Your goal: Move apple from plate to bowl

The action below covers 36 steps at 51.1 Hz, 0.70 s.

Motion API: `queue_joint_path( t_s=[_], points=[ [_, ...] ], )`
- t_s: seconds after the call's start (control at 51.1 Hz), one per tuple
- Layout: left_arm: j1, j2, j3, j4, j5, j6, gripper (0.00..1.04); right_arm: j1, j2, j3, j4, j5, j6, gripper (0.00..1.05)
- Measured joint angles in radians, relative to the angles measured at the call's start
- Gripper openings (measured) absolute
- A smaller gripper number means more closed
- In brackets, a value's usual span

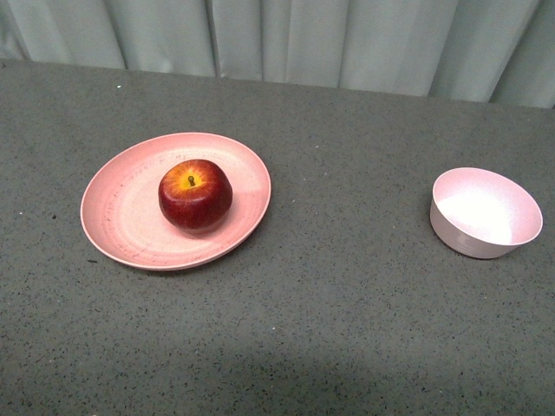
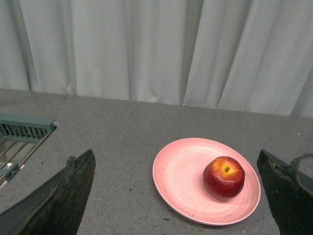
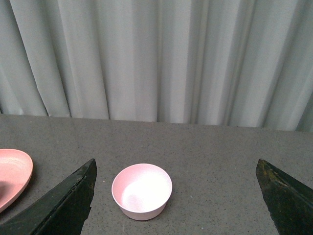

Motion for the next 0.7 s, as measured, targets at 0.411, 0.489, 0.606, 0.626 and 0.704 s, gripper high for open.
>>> queue_joint_path(
  t_s=[0.411,0.489,0.606,0.626,0.704],
  points=[
    [0.0,0.0,0.0,0.0,0.0,0.0,0.98,0.0,0.0,0.0,0.0,0.0,0.0,0.95],
    [0.0,0.0,0.0,0.0,0.0,0.0,0.98,0.0,0.0,0.0,0.0,0.0,0.0,0.95],
    [0.0,0.0,0.0,0.0,0.0,0.0,0.98,0.0,0.0,0.0,0.0,0.0,0.0,0.95],
    [0.0,0.0,0.0,0.0,0.0,0.0,0.98,0.0,0.0,0.0,0.0,0.0,0.0,0.95],
    [0.0,0.0,0.0,0.0,0.0,0.0,0.98,0.0,0.0,0.0,0.0,0.0,0.0,0.95]
  ],
)
